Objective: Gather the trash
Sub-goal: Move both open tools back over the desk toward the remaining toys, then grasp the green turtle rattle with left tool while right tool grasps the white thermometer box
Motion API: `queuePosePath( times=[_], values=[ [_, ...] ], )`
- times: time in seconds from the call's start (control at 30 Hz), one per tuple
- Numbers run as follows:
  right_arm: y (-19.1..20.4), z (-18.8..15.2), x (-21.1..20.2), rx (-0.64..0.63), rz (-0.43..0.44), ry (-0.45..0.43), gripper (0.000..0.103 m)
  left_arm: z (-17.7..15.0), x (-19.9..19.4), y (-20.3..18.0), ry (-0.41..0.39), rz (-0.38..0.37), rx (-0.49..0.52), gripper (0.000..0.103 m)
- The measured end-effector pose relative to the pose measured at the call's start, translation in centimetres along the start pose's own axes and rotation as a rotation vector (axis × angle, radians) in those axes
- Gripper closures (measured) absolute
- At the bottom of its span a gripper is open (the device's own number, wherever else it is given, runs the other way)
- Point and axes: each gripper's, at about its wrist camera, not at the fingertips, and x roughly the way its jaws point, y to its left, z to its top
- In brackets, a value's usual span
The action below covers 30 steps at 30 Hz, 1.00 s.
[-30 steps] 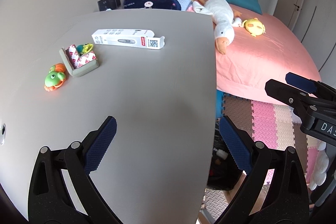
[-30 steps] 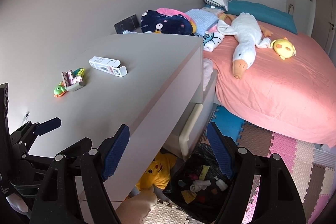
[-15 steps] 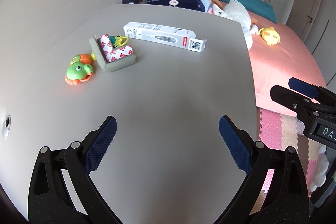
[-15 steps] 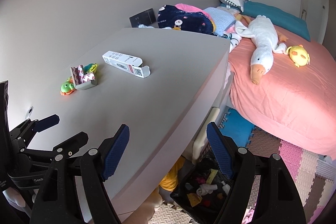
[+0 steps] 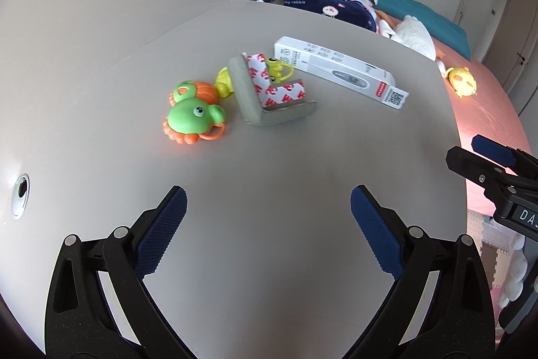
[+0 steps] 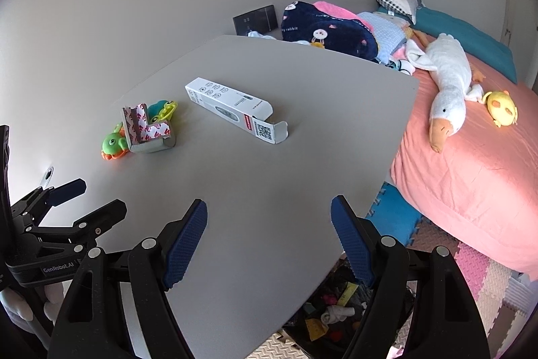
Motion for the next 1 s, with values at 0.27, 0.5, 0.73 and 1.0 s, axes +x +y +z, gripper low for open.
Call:
queuePosePath(
  times=[0.27, 0.5, 0.73, 1.0],
  values=[
    [1.3, 2.0, 1.9, -0.035, 0.002, 0.007, 0.027, 1.6, 1.0, 3.1, -0.008, 0.036, -0.033, 0.008],
    [1.7, 3.8, 3.9, -0.053, 0.000, 0.013, 0.026, 2.6, 2.5, 4.6, -0.015, 0.082, -0.038, 0.009],
    [2.7, 5.6, 6.1, -0.099, -0.003, 0.026, 0.027, 3.7, 4.1, 5.7, 0.000, 0.102, -0.041, 0.009],
    [3.8, 7.4, 8.7, -0.172, -0.030, 0.048, 0.027, 4.8, 5.6, 6.6, 0.012, 0.103, -0.043, 0.013]
  ],
)
